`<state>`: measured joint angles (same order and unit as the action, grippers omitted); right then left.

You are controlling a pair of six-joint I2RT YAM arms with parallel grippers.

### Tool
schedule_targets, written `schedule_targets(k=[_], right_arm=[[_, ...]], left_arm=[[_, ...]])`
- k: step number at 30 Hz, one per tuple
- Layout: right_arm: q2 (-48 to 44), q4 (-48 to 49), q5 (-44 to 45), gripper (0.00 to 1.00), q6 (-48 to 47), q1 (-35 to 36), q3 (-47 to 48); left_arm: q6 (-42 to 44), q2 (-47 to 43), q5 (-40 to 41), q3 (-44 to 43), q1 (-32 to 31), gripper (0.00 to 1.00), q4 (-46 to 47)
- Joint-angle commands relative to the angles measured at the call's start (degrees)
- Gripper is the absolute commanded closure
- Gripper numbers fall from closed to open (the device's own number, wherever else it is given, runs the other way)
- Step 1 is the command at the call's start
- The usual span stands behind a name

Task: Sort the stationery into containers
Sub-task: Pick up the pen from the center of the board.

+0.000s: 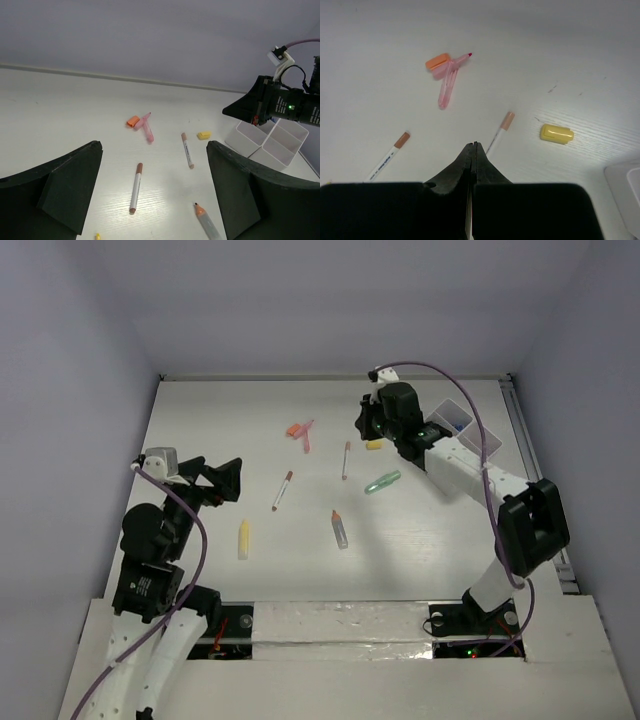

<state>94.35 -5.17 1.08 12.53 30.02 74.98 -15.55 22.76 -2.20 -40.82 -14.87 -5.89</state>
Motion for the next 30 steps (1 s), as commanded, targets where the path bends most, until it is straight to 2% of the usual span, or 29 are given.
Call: schedule_targets(k=[1,5,12,16,20,23,30], right_arm=[[1.6,-0.2,-3.5,1.0,0.6,1.9,3.7],[3.4,-1.0,-7.1,1.0,1.6,6.1,4.6],[7.2,-3.0,-5.6,1.0,1.0,13.5,6.0],[7.3,-5.0,-1.6,0.99,0.8,13.5,5.3],[6.2,-7.1,7.8,0.88,1.0,13.5,3.6],[5.1,-8.7,11.1,0.84,1.3,12.4,2.1],[-2.3,-6.1,10.3,0.79,2.6,7.5,-4.3]], left_arm=[[0.2,1.4,-1.5,0.3,1.2,0.17,2.6],[0.2,1.8,-2.1,0.3,2.2,0.21,2.9],[0.2,1.6,-2.6,0.3,2.7,0.28,2.9],[0.3,1.4,-2.5,0.4,2.7,0.35,2.8],[0.3,1.1,-2.7,0.3,2.7,0.46,2.8],[0.4,1.2,-2.6,0.1,2.7,0.54,2.6],[0.4,1.8,-2.5,0.0,2.7,0.63,2.5]])
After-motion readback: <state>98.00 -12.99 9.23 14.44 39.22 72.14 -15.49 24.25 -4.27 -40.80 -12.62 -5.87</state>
